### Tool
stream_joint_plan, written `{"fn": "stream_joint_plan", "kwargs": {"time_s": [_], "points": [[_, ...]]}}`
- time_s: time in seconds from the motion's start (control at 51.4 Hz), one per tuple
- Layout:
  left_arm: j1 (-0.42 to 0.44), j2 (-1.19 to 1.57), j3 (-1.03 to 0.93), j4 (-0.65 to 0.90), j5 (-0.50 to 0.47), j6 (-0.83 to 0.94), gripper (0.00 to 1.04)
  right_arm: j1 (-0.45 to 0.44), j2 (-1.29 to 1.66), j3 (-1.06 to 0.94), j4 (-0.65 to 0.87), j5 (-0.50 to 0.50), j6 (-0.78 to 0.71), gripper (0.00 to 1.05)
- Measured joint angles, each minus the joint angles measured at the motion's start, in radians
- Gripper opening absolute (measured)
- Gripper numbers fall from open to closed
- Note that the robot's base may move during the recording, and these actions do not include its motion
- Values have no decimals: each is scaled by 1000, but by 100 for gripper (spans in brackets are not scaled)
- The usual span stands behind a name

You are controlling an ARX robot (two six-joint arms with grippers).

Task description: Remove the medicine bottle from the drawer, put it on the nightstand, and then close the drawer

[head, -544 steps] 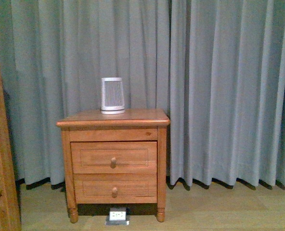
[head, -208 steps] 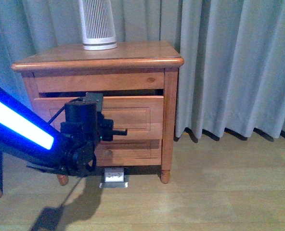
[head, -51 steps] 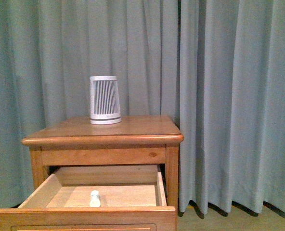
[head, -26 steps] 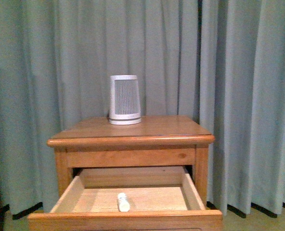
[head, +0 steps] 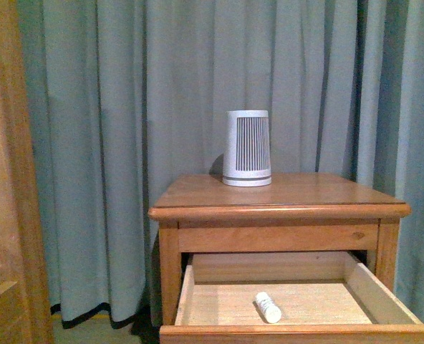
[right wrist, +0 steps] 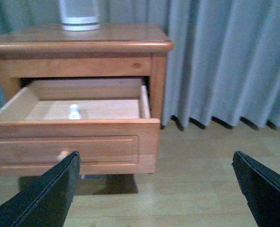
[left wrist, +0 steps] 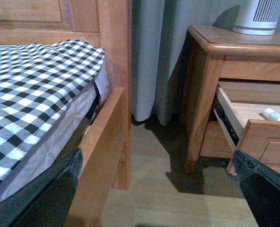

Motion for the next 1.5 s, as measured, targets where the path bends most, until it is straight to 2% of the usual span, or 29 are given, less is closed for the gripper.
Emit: {"fn": "stream_joint_plan", "kwargs": {"time_s": [0.097, 0.175, 0.312, 0.37, 0.526, 0.74, 0.818, 1.091, 1.5], "points": [[0, 0, 0, 0, 3, 0, 98, -85, 327, 109, 197, -5, 40, 98], [0, 0, 0, 0, 3, 0, 98, -121, 558, 235, 285, -28, 61, 98], [0, 0, 0, 0, 3, 0, 98, -132, 925, 477, 259, -56, 80, 98], [0, 0, 0, 0, 3, 0, 98, -110, 1115, 621, 196, -82, 81, 98], [0, 0, 0, 0, 3, 0, 98, -11, 1500, 994, 78, -61, 83, 98], [0, 0, 0, 0, 3, 0, 98, 133, 1822, 1362, -53, -11, 92, 98], [0, 0, 0, 0, 3, 0, 98, 158, 1913, 1449, -66, 7, 95, 98], [0, 0, 0, 0, 3, 0, 98, 202, 2171, 1687, -96, 21, 92, 98], [0, 0, 0, 0, 3, 0, 98, 227, 2387, 1910, -162, 14, 113, 98]]}}
